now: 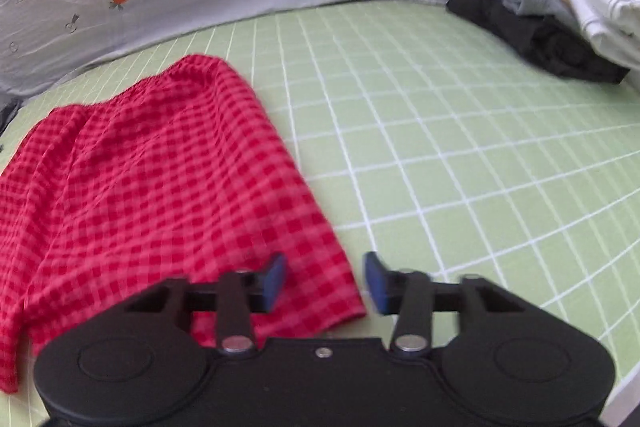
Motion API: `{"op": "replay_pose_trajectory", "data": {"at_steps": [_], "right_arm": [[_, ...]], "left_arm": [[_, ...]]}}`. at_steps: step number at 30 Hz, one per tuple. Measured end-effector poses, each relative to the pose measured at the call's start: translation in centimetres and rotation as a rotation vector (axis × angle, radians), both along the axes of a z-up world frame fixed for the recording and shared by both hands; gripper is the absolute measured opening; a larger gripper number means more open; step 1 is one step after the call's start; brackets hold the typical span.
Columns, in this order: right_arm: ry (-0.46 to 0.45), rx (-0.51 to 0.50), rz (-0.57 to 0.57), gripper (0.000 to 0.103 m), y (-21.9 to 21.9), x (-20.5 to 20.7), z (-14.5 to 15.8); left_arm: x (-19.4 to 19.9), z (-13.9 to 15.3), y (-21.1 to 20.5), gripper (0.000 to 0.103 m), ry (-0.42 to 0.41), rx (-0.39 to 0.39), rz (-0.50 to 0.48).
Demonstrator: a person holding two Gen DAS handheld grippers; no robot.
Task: Fold clothes
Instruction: 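Open both grippers and release the flattened shorts, then grasp the waistband of the shorts with both grippers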
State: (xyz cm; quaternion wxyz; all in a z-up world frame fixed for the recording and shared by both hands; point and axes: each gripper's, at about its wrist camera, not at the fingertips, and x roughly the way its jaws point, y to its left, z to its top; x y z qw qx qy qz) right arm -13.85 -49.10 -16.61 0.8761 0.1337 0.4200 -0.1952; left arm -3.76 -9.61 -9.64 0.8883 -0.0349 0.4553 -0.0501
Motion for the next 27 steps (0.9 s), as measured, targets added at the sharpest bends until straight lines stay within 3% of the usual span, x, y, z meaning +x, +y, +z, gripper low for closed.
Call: {"op": "replay_pose_trajectory", "data": {"at_steps": [1,5,12,14,18,24,27], "right_arm": [[0.008,-0.011,0.011,0.019,0.1,-0.1,-0.2],[0.02,-0.069,0.038,0.002,0.6,-0.5,-0.5],[0.071,-0.111,-0.036,0.002,-0.8,-1.1,0.0],[0.062,-0.125,-0.035,0.006,-0.7,-0.7,0.7],[-0.013,-0.16,-0.012,0.048,-0.3,1.4,2.8],[-0.054,-0.135,0.107,0.061,1.1,7.9,3.8],[-0.07,-0.096,0.154,0.062,1.7,11.6,3.6]], "left_arm": [[0.1,0.0,-0.6,0.065,-0.001,0.005,-0.016],[0.4,0.0,-3.0,0.065,-0.004,0.023,-0.073],[2.1,-0.2,-4.3,0.065,-0.002,0.038,-0.094],[2.7,-0.3,-4.5,0.065,-0.001,0.043,-0.096],[4.9,-0.8,-4.1,0.065,0.017,0.053,-0.098],[8.7,-1.3,-5.0,0.071,0.022,0.062,-0.115],[11.3,-1.6,-5.4,0.071,0.021,0.065,-0.124]]}}
